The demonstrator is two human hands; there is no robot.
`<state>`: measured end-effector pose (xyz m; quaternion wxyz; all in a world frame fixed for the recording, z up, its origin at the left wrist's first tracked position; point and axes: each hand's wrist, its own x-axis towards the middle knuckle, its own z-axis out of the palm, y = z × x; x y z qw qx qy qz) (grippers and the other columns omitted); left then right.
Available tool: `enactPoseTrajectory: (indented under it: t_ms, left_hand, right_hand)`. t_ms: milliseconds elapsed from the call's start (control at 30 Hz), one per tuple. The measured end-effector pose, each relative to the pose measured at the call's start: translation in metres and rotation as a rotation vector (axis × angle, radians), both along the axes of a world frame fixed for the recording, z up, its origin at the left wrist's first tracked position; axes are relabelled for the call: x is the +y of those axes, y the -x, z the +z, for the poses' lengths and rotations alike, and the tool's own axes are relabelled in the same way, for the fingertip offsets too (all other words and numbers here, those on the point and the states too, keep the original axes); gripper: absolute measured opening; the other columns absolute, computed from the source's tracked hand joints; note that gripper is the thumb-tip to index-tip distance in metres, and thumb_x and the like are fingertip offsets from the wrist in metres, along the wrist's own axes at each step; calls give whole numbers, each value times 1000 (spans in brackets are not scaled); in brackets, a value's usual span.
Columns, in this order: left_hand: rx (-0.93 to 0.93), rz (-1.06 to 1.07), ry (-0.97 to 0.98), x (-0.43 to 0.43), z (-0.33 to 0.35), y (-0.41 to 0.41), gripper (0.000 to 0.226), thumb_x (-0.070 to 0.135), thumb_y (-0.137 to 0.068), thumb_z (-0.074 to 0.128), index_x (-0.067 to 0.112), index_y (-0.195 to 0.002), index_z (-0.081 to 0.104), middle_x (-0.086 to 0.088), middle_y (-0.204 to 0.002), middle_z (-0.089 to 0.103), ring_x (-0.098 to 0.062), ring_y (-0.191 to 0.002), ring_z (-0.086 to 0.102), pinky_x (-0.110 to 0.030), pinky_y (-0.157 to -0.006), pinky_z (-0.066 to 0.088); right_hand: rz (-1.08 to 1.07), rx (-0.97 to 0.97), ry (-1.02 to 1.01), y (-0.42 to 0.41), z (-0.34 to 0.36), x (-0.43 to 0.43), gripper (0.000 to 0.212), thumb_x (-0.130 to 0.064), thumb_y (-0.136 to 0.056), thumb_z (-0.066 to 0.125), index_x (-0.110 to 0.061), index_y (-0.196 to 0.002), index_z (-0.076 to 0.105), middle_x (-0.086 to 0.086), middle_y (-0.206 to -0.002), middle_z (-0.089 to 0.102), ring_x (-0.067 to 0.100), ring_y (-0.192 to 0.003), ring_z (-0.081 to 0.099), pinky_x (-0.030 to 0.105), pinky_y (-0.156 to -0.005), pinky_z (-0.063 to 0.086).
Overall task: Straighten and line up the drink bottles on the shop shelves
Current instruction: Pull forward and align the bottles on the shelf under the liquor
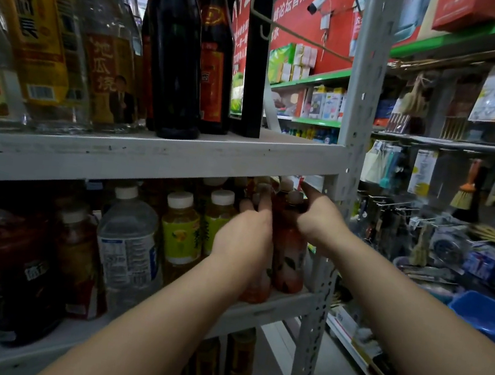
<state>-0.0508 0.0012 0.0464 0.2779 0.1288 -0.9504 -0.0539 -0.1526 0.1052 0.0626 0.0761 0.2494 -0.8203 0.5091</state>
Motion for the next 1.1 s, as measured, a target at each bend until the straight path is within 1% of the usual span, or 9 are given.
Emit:
enactPoseTrajectory:
  t_ms: [100, 200, 300, 467, 633, 733, 867, 967, 1100]
  left_hand:
    - [-29, 13, -29, 2, 3, 0, 85, 6, -84, 52, 23, -151, 2, -18, -131, 37, -36, -100, 60, -38, -63, 40]
    - [-63, 12, -75, 1, 7, 1, 83, 8, -83, 57, 24, -149, 9, -16, -130, 37, -36, -105, 57, -37, -66, 39]
    - [-108, 13, -92, 0, 11, 5, 79, 10, -85, 56, 19, -147, 9, -15, -127, 44, -35, -110, 55, -38, -70, 39]
    - [-173, -20, -102, 2, 20, 10, 84, 12, -87, 56, 26, -148, 1, -13, -113, 55, -32, -102, 58, -39, -69, 42]
    - [-124, -11, -7, 3, 25, 9, 55, 13, -89, 55, 21, -139, 34, -9, -109, 59, -30, -101, 59, -35, -64, 40]
    - [-76, 3, -22, 3, 30, 7, 46, 13, -86, 60, 22, -128, 46, 0, -80, 48, -26, -89, 58, -35, -59, 40]
    - [-88, 10, -2, 4, 31, 5, 67, 27, -74, 77, 22, -130, 40, -6, -100, 57, -28, -98, 59, -35, -61, 39]
    - [-124, 5, -8, 3, 30, 5, 79, 37, -71, 79, 23, -135, 33, -8, -109, 55, -28, -101, 57, -36, -63, 39]
    - [-252, -29, -33, 2, 39, 3, 83, 28, -71, 77, 21, -139, 30, -8, -107, 53, -27, -99, 56, -36, -66, 46]
  right_hand:
    - [86, -96, 82, -2, 1, 1, 73, -5, -81, 71, -19, -143, 37, 4, -119, 63, 24, -105, 61, 37, -88, 53]
    - [94, -68, 98, -5, -1, 1, 58, -12, -81, 72, -29, -131, 48, -11, -98, 64, 16, -94, 62, 21, -70, 54]
    - [-11, 68, -98, -7, -2, 1, 41, -28, -75, 77, -29, -112, 58, -11, -95, 62, 13, -88, 59, 21, -68, 45]
    - [-184, 164, -310, -12, 1, -1, 39, -29, -77, 74, -19, -112, 60, 6, -106, 64, 25, -95, 61, 22, -66, 38]
    - [-129, 95, -346, -11, 10, 3, 43, -12, -81, 61, -25, -122, 52, 9, -105, 64, 24, -85, 58, 28, -67, 46]
    - [-17, 21, -189, -10, 10, 7, 49, -3, -81, 57, -30, -122, 52, 4, -97, 64, 20, -82, 61, 31, -68, 54]
    - [-52, 51, -164, -6, 4, 4, 30, -17, -80, 65, -24, -109, 59, 0, -93, 66, 19, -81, 61, 32, -68, 54]
    - [-114, 178, -189, -9, 0, 3, 26, -34, -75, 76, -29, -94, 59, -10, -79, 56, 12, -75, 52, 20, -60, 42]
    - [-135, 206, -246, -11, -3, 2, 38, -38, -70, 78, -36, -91, 47, -11, -77, 50, 14, -70, 49, 25, -60, 39]
